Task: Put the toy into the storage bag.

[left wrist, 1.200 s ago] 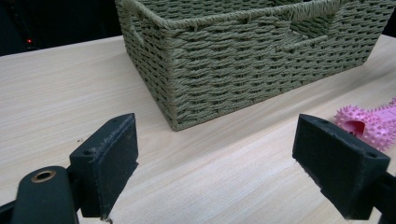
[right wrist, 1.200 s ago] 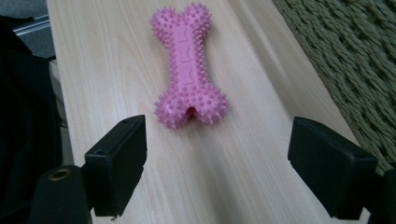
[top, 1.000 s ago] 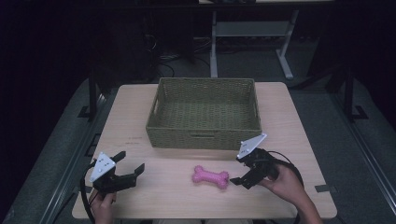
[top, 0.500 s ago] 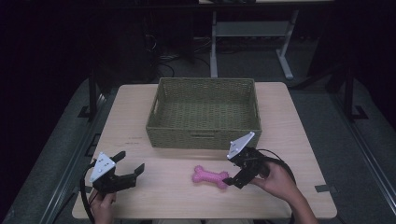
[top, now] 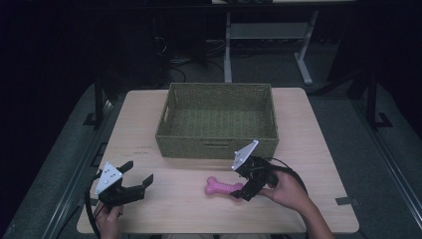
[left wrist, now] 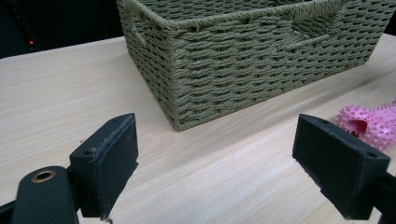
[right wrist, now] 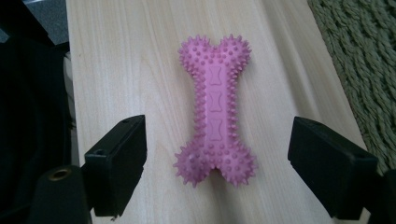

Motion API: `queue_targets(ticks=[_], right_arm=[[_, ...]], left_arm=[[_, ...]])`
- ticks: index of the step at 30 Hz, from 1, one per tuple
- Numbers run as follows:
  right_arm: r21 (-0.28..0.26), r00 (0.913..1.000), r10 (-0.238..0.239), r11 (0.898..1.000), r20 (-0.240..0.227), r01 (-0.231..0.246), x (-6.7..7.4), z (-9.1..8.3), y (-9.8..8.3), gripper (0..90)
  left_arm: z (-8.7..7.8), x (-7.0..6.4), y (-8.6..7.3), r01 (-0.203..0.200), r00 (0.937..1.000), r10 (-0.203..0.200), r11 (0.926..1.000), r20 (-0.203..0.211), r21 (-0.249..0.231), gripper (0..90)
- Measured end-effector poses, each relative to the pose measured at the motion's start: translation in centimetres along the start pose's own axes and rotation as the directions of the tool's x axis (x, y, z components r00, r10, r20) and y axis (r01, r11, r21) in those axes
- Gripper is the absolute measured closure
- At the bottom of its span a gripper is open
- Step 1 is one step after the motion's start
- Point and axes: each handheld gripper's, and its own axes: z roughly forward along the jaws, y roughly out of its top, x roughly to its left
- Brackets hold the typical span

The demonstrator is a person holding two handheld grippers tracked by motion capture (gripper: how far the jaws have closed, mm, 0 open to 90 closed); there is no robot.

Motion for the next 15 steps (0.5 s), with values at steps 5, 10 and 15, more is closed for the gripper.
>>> queue_targets(ticks=[5,10,15], right_arm=[[0.015,0.9999,-0.01,1.0,-0.007,0.01,0.0,0.5,0.6,19.2],[0.038,0.9996,-0.019,0.999,-0.022,0.019,-0.2,1.3,1.1,19.9],[0.06,0.9992,-0.028,0.998,-0.029,0.029,-0.2,2.0,1.5,20.6]], left_arm=[[0.1,0.0,0.0,-0.001,1.0,0.001,1.0,0.001,0.003,13.9],[0.0,0.0,0.0,-0.002,1.0,0.002,1.0,0.002,0.002,13.8],[0.1,0.0,0.0,-0.001,1.0,0.001,1.0,0.002,0.001,13.8]])
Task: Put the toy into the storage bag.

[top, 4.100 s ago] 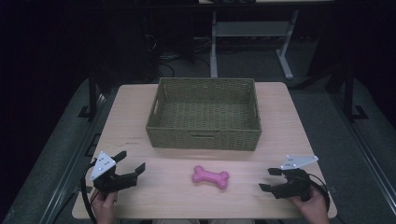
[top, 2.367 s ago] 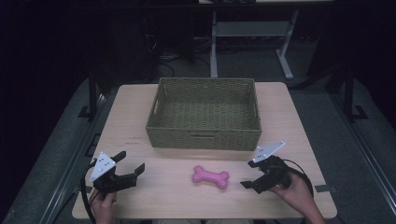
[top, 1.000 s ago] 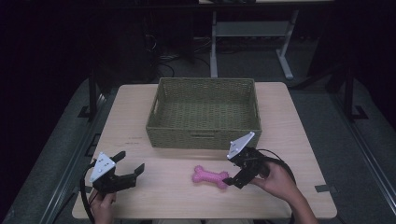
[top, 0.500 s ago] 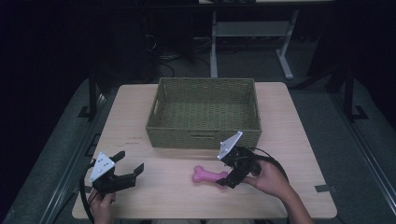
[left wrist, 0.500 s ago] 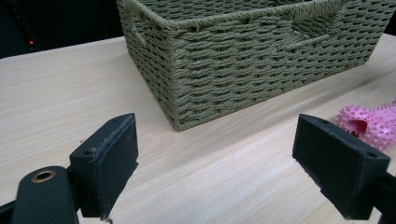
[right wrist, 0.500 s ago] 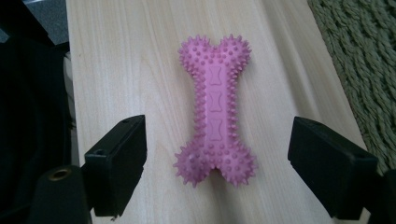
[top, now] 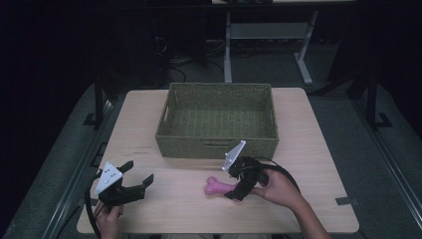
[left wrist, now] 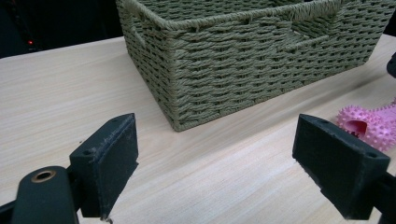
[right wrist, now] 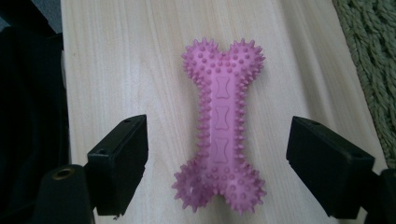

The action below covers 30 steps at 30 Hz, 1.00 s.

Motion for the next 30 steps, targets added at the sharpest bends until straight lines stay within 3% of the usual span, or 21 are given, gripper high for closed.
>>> queue_targets(ticks=[14,30], right_arm=[[0.055,0.9996,0.001,0.998,-0.028,0.001,-0.4,2.0,0.8,26.2],[0.095,0.9995,-0.009,0.995,-0.029,0.011,-0.7,3.4,1.2,41.0]], left_arm=[[0.0,0.0,0.0,0.001,1.0,-0.001,1.0,0.003,0.0,13.8],[0.0,0.0,0.0,0.0,1.0,0.0,1.0,0.002,-0.001,13.8]])
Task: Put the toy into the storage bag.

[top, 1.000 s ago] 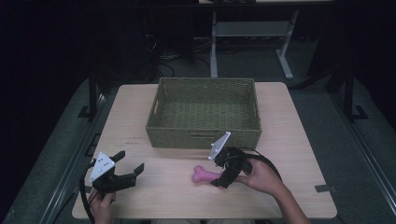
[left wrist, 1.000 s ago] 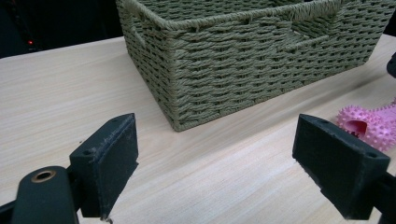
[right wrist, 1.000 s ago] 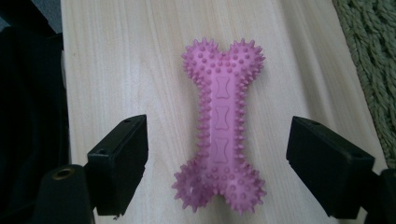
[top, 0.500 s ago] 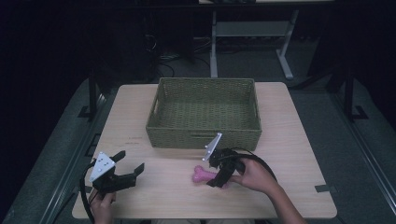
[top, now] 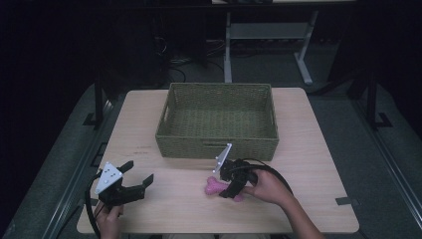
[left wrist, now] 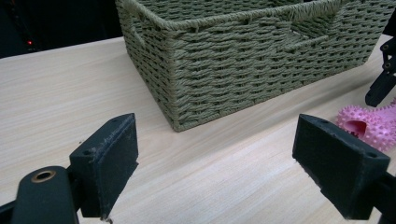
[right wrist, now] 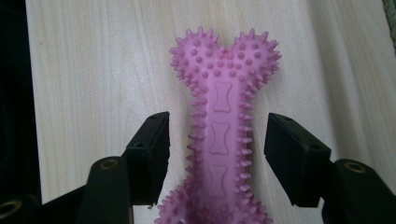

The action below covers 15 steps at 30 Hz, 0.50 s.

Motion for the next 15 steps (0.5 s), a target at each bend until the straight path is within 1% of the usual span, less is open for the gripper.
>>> queue_targets(ticks=[7,9,12,15], right_arm=[[0.019,1.0,-0.008,1.0,0.004,0.008,0.02,0.58,0.14,45.7],[0.024,0.9999,-0.013,1.0,0.009,0.013,0.04,0.66,0.16,46.3],[0.035,0.9995,-0.022,0.999,0.023,0.021,0.1,0.78,0.15,48.8],[0.037,0.9994,-0.017,0.999,0.029,0.016,0.04,0.76,0.12,50.6]], left_arm=[[0.0,0.07,-0.04,0.007,1.0,-0.007,1.0,0.002,0.001,13.8],[0.0,0.08,-0.03,0.01,0.9999,-0.01,0.9999,0.002,-0.002,13.9],[0.03,0.04,-0.03,0.003,1.0,-0.003,1.0,0.002,0.001,13.8],[0.01,0.06,-0.04,0.006,1.0,-0.006,1.0,0.001,-0.001,13.8]])
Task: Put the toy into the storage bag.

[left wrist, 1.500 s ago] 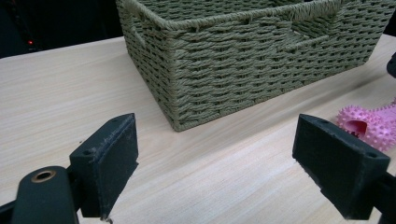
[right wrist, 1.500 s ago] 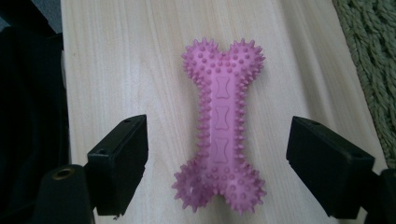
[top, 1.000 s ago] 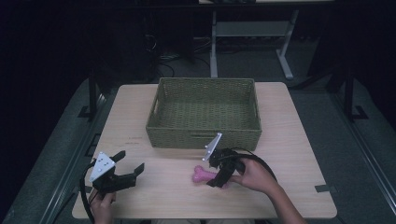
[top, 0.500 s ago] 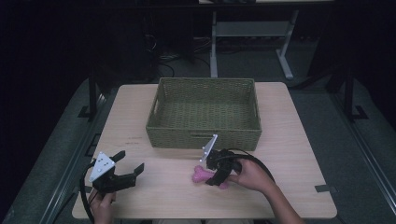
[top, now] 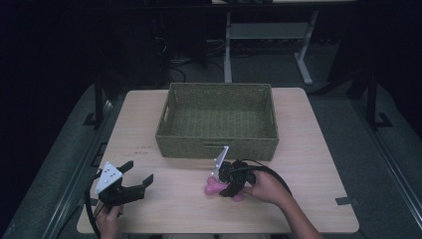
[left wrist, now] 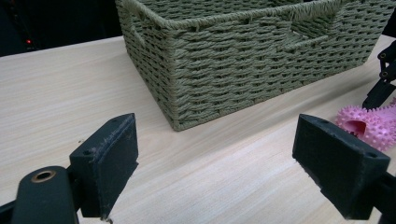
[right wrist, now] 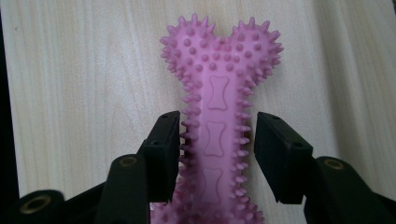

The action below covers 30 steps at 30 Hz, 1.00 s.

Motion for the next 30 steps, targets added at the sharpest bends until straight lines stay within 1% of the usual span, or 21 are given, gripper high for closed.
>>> queue_targets(ticks=[3,6,9,13,21,22,28,30], right_arm=[[0.001,1.0,-0.01,1.0,0.002,0.01,0.08,0.01,0.04,51.9],[0.009,1.0,-0.009,1.0,0.003,0.009,0.16,0.1,0.1,52.2],[0.011,0.9997,-0.021,1.0,0.008,0.021,0.33,0.22,0.21,53.0],[0.018,0.9994,-0.03,0.999,0.016,0.03,0.49,0.31,0.27,54.4],[0.018,0.9986,-0.049,0.999,0.017,0.049,0.56,0.2,0.24,56.9],[0.021,0.9983,-0.057,0.998,0.015,0.057,0.67,0.17,0.23,57.2],[0.04,0.9966,-0.081,0.996,0.014,0.081,0.91,-0.09,0.04,57.8],[0.037,0.997,-0.077,0.996,0.014,0.076,0.93,-0.4,-0.11,57.8]], left_arm=[[0.02,0.02,0.01,0.0,1.0,0.0,1.0,0.001,0.001,13.8],[0.02,-0.03,0.0,-0.003,1.0,0.003,1.0,-0.001,0.001,13.8],[0.0,0.0,0.01,0.004,1.0,-0.004,1.0,-0.001,-0.003,13.8],[0.0,0.03,0.02,0.004,1.0,-0.004,1.0,-0.001,-0.001,13.8],[-0.02,-0.01,0.01,0.004,1.0,-0.004,1.0,0.0,-0.001,13.9],[-0.03,-0.05,0.01,-0.004,1.0,0.004,1.0,0.0,0.001,13.8],[-0.09,-0.01,-0.01,0.001,1.0,-0.001,1.0,-0.002,-0.001,13.8],[-0.09,-0.01,-0.01,0.0,1.0,0.0,1.0,-0.003,-0.001,13.8]])
